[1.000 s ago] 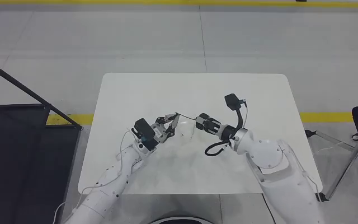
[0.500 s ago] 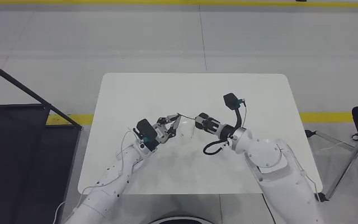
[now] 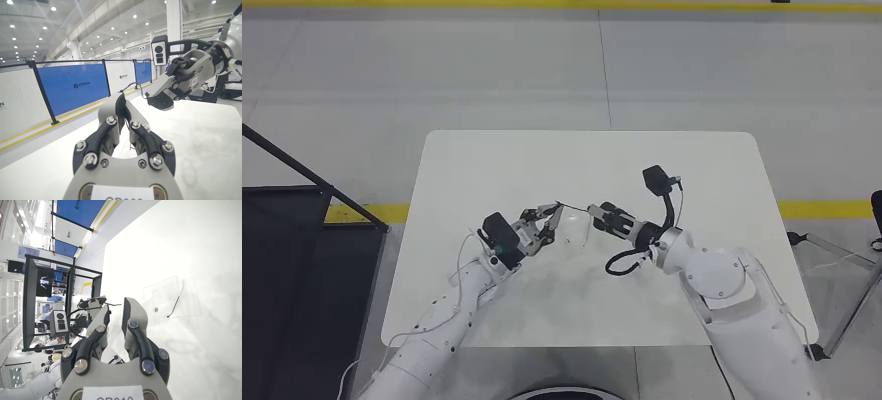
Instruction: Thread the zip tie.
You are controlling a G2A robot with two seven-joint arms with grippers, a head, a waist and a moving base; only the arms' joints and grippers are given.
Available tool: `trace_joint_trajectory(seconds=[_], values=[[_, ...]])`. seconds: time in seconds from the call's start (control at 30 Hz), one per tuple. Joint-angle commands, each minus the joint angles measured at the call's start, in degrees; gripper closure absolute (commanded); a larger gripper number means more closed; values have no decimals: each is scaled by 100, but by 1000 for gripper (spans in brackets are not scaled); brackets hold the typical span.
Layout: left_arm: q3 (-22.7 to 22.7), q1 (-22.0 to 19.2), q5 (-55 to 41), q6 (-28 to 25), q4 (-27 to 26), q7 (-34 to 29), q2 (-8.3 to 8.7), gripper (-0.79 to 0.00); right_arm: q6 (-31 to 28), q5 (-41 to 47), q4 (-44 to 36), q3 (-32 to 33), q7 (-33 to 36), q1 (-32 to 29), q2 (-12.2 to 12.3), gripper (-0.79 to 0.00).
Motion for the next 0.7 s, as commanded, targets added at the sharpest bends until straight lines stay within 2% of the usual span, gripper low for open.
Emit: trace_joint_trajectory(seconds=[0.0,0.3,0.5,0.67], values=[[-15,4,-10,2,2,-5,1,0,-81,102,-12,46,-32,-40,-1,-683],[-25,19,43,107,-5,-81,-8,0,-731,743,-27,385,260,-287,35,-680],[43,-2,106,342,41,-131,-43,0,-912,852,-36,422,305,-345,43,-671],[112,-39,238,570,104,-146,-74,0,-990,908,-30,388,266,-369,38,-619]])
